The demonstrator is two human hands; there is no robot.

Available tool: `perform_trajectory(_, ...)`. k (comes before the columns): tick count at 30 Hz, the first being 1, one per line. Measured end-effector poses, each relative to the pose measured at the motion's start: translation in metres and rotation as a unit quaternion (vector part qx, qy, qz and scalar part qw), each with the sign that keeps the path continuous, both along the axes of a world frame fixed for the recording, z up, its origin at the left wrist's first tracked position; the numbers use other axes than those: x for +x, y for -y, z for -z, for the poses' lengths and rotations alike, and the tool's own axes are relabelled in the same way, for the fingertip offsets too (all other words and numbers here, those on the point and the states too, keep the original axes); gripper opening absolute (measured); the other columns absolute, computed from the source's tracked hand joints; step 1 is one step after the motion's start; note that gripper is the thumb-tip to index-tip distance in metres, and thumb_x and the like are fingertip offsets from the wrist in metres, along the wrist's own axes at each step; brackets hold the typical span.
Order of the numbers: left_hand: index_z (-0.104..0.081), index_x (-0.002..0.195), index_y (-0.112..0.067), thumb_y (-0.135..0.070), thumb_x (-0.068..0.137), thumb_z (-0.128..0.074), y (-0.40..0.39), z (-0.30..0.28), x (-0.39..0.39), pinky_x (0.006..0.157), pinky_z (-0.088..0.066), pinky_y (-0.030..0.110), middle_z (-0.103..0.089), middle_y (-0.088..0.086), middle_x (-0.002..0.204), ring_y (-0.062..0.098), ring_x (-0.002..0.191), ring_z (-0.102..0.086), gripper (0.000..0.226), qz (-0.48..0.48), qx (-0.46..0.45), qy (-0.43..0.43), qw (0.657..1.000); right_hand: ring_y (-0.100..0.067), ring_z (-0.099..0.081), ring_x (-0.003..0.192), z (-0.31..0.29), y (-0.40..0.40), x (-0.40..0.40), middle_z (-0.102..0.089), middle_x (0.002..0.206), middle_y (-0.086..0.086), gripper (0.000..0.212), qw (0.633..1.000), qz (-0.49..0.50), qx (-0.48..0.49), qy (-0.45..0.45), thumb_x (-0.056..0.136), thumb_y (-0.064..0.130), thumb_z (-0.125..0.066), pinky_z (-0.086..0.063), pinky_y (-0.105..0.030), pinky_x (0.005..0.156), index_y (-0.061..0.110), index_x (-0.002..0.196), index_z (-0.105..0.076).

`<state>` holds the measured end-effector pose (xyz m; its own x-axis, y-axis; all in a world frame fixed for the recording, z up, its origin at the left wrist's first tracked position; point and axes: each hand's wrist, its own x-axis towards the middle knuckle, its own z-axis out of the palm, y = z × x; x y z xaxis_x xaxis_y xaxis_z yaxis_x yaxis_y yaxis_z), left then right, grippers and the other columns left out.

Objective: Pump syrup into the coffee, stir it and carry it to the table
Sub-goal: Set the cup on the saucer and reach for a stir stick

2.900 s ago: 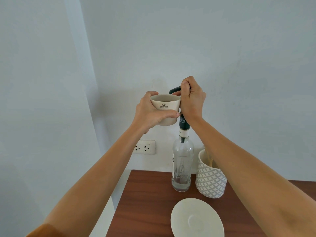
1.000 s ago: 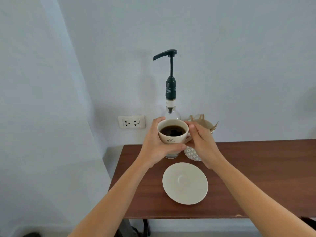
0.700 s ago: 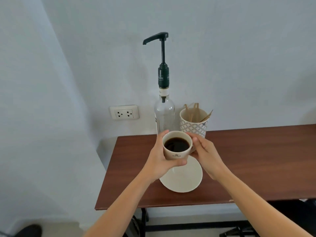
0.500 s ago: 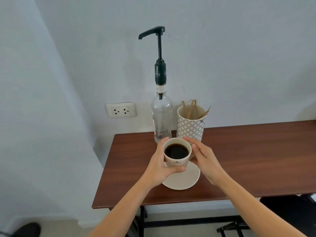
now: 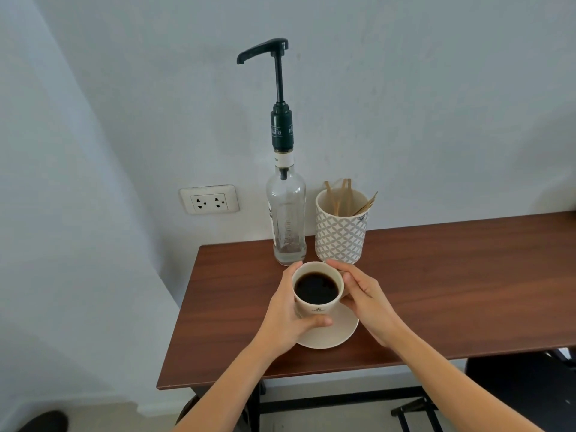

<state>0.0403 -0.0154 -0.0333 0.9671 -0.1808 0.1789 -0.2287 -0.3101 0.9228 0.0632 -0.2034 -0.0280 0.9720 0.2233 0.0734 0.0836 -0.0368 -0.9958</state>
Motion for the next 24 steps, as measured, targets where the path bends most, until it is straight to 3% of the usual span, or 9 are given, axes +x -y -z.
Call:
perform_trajectory(4,-0.036,0.135,-0.047,-0.021,0.065,-0.096,0.0,-0.001,-0.001,0.101,-0.036,0.001,-0.052,-0.012,0.144,-0.013,0.129,-0.048,0.095,-0.002,0.005,0.003,1.0,-0.012,-0.06,0.123,0.0,0.002,0.0,-0.068,0.125,0.007,0.034,1.0,-0.002,-0.026,0.016,0.106,0.019,-0.038,-0.046,-0.044,0.109,0.028,0.13,-0.06)
perform_trajectory(6,-0.034,0.138,-0.048,-0.029,0.063,-0.097,-0.001,0.0,-0.003,0.106,-0.035,0.005,-0.051,-0.019,0.146,-0.014,0.133,-0.045,0.1,-0.005,0.007,0.009,1.0,-0.011,-0.062,0.121,-0.002,0.006,0.003,-0.069,0.124,0.007,0.033,0.998,0.033,-0.043,0.043,0.102,0.033,-0.043,-0.047,-0.044,0.107,0.028,0.13,-0.06)
perform_trajectory(8,-0.03,0.146,-0.049,-0.045,0.059,-0.097,-0.001,0.004,-0.005,0.118,-0.034,0.02,-0.047,-0.027,0.149,-0.009,0.14,-0.041,0.109,-0.018,0.008,0.008,1.0,-0.011,-0.066,0.115,-0.015,0.014,0.012,-0.071,0.12,0.004,0.037,0.989,0.121,-0.037,0.078,0.097,0.046,-0.049,-0.052,-0.043,0.102,0.027,0.126,-0.061)
perform_trajectory(10,-0.025,0.147,-0.057,-0.059,0.057,-0.093,0.0,0.008,-0.008,0.125,-0.031,0.043,-0.045,-0.03,0.15,0.0,0.146,-0.038,0.113,-0.033,0.015,0.006,0.999,-0.013,-0.072,0.099,-0.039,0.024,0.031,-0.072,0.111,0.0,0.028,0.967,0.233,-0.037,0.094,0.096,0.041,-0.056,-0.058,-0.036,0.089,0.025,0.119,-0.061)
perform_trajectory(12,-0.022,0.14,-0.07,-0.067,0.056,-0.089,0.0,0.012,-0.01,0.126,-0.025,0.056,-0.045,-0.03,0.15,0.005,0.148,-0.037,0.107,-0.041,0.021,0.011,0.999,-0.016,-0.072,0.086,-0.067,0.034,0.054,-0.071,0.105,-0.001,0.031,0.947,0.3,-0.089,0.074,0.093,0.038,-0.063,-0.056,-0.028,0.08,0.023,0.119,-0.058)
perform_trajectory(15,-0.022,0.139,-0.071,-0.071,0.057,-0.086,0.0,0.012,-0.01,0.125,-0.023,0.059,-0.047,-0.029,0.15,0.005,0.147,-0.038,0.104,-0.049,0.023,0.008,0.998,-0.02,-0.071,0.086,-0.09,0.04,0.082,-0.07,0.1,0.0,0.043,0.937,0.292,-0.184,0.053,0.087,0.046,-0.068,-0.056,-0.038,0.082,0.017,0.118,-0.062)
perform_trajectory(18,-0.025,0.138,-0.071,-0.074,0.056,-0.085,0.0,0.011,-0.009,0.125,-0.025,0.058,-0.046,-0.032,0.148,0.005,0.147,-0.039,0.102,-0.043,0.022,0.005,0.999,-0.022,-0.071,0.084,-0.097,0.039,0.097,-0.074,0.088,-0.003,0.019,0.925,0.291,-0.226,0.087,0.089,0.027,-0.068,-0.057,-0.044,0.086,0.01,0.096,-0.074)
perform_trajectory(21,-0.023,0.135,-0.075,-0.077,0.055,-0.082,0.0,0.009,-0.011,0.126,-0.02,0.059,-0.04,-0.041,0.147,0.003,0.148,-0.035,0.099,-0.036,0.03,0.005,0.999,-0.018,-0.065,0.081,-0.104,0.037,0.106,-0.073,0.086,-0.007,0.015,0.912,0.276,-0.284,0.112,0.087,0.017,-0.068,-0.049,-0.031,0.08,0.006,0.094,-0.076)
perform_trajectory(24,-0.026,0.141,-0.066,-0.075,0.058,-0.082,-0.001,0.01,-0.01,0.126,-0.021,0.06,-0.04,-0.038,0.149,0.002,0.148,-0.035,0.101,-0.04,0.035,0.0,0.999,-0.017,-0.062,0.081,-0.107,0.032,0.112,-0.072,0.086,-0.008,0.018,0.904,0.266,-0.313,0.121,0.086,0.018,-0.072,-0.043,-0.026,0.077,0.004,0.096,-0.076)
